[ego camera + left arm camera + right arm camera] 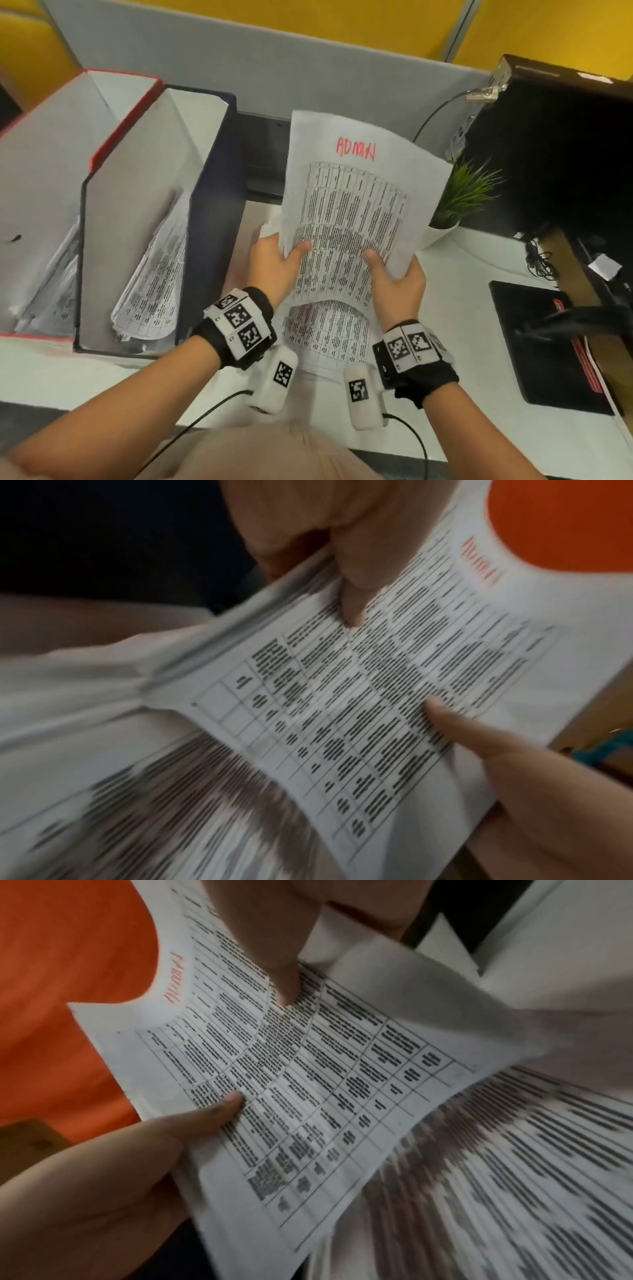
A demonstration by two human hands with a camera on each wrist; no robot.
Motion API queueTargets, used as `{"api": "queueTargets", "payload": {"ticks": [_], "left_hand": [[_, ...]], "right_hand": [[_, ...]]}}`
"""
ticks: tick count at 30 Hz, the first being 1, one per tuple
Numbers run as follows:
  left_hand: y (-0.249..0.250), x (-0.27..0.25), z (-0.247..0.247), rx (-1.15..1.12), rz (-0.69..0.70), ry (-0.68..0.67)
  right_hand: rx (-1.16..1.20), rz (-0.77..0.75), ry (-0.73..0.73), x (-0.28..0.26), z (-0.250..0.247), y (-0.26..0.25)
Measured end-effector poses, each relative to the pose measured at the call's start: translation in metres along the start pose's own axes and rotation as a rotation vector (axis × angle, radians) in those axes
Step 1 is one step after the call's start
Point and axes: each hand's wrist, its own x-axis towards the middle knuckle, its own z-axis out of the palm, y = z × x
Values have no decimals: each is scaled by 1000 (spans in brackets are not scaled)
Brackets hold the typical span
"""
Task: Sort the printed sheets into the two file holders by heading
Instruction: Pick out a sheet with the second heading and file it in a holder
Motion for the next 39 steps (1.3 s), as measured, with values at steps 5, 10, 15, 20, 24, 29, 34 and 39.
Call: {"api": "queueTargets", "payload": {"ticks": [5,10,15,20,24,29,34,39], "left_hand": [[54,12,-50,88,79,-28],[83,21,-122,159,18,3],[78,30,-201,178,-228,60],[61,32,-241,229,-371,96],[46,38,-230,564,-346,221],[20,41,-186,694,-234,148],[-7,45,-168,689,-311,71],[-19,46,-169,268,-277,141]], "right_hand": [[131,-144,-96,14,3,-34],[98,-109,-246,10,-7,-18],[-171,58,-256,0,-31,38],[-554,125,-203,-6,-54,83],[-737,205,-244,-15,-61,99],[-777,237,-273,-20,-56,105],[-761,273,-280,-18,-53,106],[-756,288,-290,-18,-54,109]]}}
